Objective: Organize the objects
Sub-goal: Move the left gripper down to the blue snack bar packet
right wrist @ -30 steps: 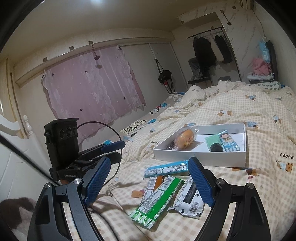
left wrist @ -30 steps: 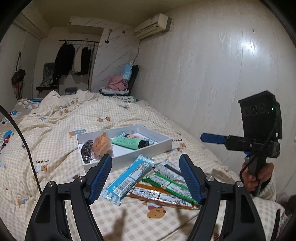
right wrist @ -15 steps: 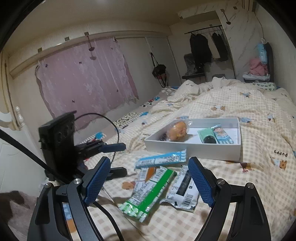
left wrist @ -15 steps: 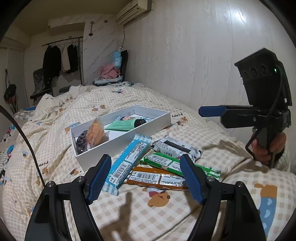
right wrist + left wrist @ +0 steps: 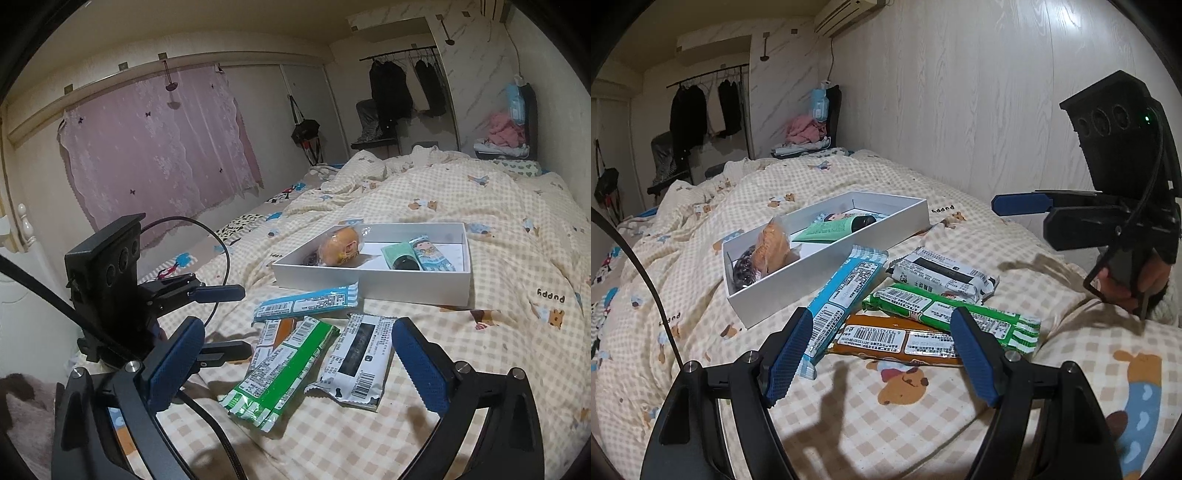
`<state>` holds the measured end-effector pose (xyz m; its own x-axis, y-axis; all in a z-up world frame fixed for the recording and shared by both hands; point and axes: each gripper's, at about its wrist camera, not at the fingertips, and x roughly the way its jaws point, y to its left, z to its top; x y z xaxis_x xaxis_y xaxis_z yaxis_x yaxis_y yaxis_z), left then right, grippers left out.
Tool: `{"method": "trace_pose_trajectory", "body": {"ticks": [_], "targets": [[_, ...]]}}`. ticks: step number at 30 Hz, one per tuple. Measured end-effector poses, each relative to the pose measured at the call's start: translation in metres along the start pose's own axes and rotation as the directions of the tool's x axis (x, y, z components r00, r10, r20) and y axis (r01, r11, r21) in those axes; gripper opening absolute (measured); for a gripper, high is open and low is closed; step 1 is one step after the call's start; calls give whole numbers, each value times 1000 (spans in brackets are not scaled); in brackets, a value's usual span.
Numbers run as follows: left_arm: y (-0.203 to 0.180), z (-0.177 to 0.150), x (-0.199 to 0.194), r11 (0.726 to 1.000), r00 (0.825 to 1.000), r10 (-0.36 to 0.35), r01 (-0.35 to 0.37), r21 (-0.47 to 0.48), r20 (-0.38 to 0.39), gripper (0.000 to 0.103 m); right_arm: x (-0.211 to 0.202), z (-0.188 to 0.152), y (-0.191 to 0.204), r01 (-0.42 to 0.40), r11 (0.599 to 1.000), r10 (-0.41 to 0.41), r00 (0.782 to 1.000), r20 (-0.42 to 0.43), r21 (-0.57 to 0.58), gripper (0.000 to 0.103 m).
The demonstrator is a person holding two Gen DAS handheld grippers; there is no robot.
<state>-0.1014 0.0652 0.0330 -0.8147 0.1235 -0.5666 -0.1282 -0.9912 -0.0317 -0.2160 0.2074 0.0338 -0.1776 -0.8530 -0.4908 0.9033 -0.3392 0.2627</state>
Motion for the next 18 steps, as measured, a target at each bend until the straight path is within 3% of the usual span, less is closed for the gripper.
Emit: {"method": "trace_pose_trajectory", "body": {"ticks": [9, 18], "targets": [[2, -1, 4, 1000, 1000, -7, 7, -5, -25, 80, 17, -6, -2, 6, 1000, -5, 997, -79, 22, 102], [2, -2, 9, 1000, 999, 6, -6, -10, -49, 80, 21, -7, -6, 5, 999, 0, 994, -105, 45, 102]]}}
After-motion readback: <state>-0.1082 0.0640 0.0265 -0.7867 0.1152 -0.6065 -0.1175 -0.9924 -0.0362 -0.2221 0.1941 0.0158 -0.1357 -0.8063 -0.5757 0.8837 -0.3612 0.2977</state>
